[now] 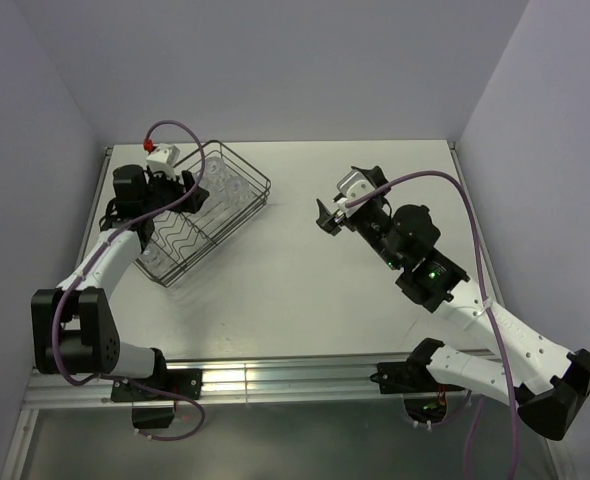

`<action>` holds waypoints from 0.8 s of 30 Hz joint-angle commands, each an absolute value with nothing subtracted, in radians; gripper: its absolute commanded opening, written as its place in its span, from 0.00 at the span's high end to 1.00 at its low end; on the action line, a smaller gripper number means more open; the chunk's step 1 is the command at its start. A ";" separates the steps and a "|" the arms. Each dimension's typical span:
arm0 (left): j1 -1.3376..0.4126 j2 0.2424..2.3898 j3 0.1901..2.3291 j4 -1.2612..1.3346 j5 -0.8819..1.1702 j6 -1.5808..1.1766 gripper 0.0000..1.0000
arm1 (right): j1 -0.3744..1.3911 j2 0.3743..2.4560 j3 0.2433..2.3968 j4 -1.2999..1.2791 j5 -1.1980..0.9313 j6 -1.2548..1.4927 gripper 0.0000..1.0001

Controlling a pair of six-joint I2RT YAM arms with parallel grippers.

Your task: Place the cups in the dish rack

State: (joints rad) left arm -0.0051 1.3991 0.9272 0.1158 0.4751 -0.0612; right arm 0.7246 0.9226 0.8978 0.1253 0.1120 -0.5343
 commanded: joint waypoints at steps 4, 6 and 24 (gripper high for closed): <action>-0.003 1.420 0.925 0.242 0.462 -0.029 1.00 | 0.713 0.928 0.951 0.126 0.103 -0.505 0.00; -0.003 1.434 0.928 0.248 0.462 -0.029 1.00 | 0.713 0.930 0.953 0.124 0.101 -0.503 0.00; -0.044 1.532 0.936 0.265 0.391 0.090 1.00 | 0.710 0.942 0.948 0.124 0.091 -0.514 0.00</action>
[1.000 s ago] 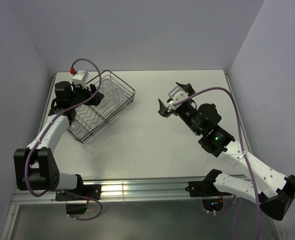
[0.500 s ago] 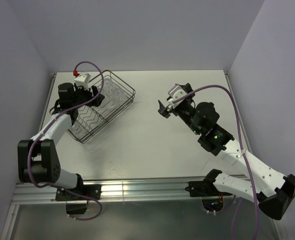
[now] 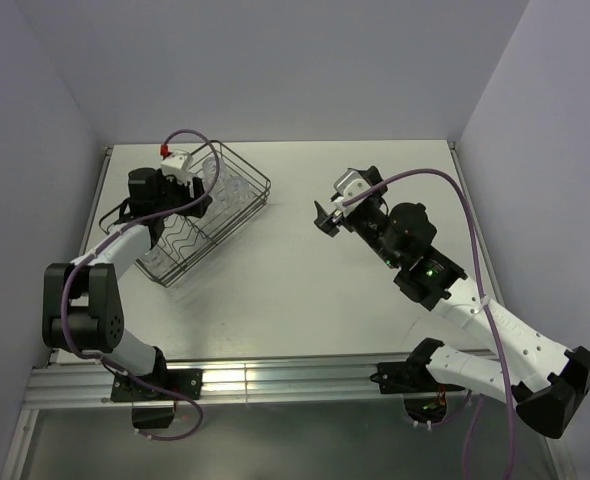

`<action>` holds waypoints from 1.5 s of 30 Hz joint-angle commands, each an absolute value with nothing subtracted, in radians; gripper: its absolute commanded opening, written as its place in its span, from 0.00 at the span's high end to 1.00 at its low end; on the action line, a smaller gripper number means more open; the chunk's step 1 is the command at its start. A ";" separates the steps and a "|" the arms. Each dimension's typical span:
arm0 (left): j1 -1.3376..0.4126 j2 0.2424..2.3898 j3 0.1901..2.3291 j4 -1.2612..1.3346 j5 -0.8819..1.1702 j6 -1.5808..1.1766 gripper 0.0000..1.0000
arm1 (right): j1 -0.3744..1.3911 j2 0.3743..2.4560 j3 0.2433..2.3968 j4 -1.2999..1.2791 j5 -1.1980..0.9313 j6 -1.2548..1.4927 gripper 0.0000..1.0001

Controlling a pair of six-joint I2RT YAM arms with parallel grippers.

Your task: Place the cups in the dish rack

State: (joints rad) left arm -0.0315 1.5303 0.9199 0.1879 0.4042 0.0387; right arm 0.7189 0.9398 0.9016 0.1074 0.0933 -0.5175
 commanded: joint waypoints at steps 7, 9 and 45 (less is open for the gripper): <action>-0.078 1.543 0.919 0.275 0.361 0.135 1.00 | 0.710 0.950 0.946 0.124 0.094 -0.515 0.00; -0.083 1.548 0.922 0.272 0.353 0.137 1.00 | 0.707 0.951 0.945 0.124 0.092 -0.517 0.00; -0.117 1.595 0.913 0.236 0.307 0.170 0.75 | 0.701 0.951 0.940 0.115 0.078 -0.509 0.00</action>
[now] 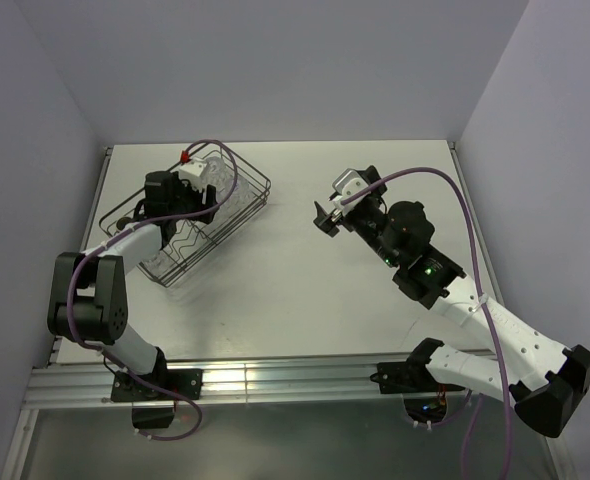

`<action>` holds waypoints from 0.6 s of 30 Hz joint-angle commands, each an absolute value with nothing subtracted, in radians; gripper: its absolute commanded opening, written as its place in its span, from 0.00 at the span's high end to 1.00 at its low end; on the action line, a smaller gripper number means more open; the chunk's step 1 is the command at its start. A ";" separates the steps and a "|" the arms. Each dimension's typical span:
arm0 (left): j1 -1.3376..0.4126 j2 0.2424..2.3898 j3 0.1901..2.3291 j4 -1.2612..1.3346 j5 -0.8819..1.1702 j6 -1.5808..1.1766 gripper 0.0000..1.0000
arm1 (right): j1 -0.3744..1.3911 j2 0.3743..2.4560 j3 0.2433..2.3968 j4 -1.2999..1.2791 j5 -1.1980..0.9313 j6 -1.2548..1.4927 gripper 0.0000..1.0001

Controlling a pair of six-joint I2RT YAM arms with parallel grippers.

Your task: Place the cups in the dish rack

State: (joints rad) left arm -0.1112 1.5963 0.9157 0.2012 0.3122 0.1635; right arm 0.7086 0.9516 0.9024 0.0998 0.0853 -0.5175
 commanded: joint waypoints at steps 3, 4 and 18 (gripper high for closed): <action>-0.117 1.595 0.914 0.227 0.304 0.170 0.66 | 0.701 0.956 0.946 0.107 0.078 -0.508 0.00; -0.115 1.595 0.916 0.224 0.304 0.169 0.60 | 0.701 0.954 0.946 0.106 0.078 -0.508 0.00; -0.118 1.542 0.913 0.183 0.313 0.167 0.21 | 0.701 0.951 0.945 0.103 0.078 -0.508 0.00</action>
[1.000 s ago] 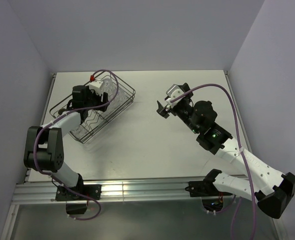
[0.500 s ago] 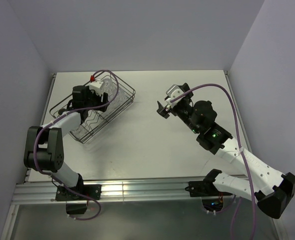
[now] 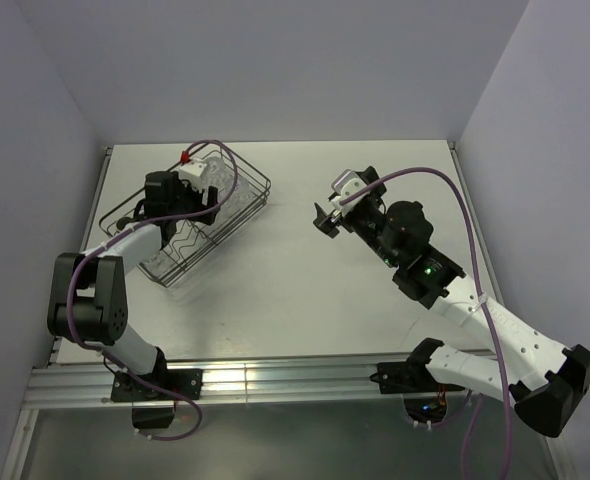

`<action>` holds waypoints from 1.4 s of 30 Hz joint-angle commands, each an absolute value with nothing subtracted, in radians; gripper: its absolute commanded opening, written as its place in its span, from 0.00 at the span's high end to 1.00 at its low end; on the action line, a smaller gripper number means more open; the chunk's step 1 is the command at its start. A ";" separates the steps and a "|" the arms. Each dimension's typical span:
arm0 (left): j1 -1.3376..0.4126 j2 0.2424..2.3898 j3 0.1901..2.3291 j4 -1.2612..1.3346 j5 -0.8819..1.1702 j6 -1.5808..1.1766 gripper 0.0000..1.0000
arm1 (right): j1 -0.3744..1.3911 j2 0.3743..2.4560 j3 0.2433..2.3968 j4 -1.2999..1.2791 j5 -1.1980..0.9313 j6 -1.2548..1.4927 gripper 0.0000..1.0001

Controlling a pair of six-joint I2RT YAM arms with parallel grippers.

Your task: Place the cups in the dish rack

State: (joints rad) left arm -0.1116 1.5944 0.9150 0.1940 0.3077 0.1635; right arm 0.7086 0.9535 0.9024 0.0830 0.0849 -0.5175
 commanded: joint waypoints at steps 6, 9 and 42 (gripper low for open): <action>-0.120 1.509 0.934 0.150 0.327 0.141 0.01 | 0.701 0.948 0.951 0.097 0.078 -0.508 0.00; -0.120 1.482 0.953 0.126 0.325 0.133 0.01 | 0.701 0.946 0.960 0.089 0.086 -0.503 0.00; -0.196 1.324 1.444 -0.538 0.127 -0.107 0.01 | -0.021 1.186 1.141 -0.310 -0.037 0.103 0.00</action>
State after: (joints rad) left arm -0.1959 1.3396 1.4509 -0.5068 0.1841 -0.0990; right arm 0.0040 1.1946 1.0981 -0.3275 -0.0177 0.0425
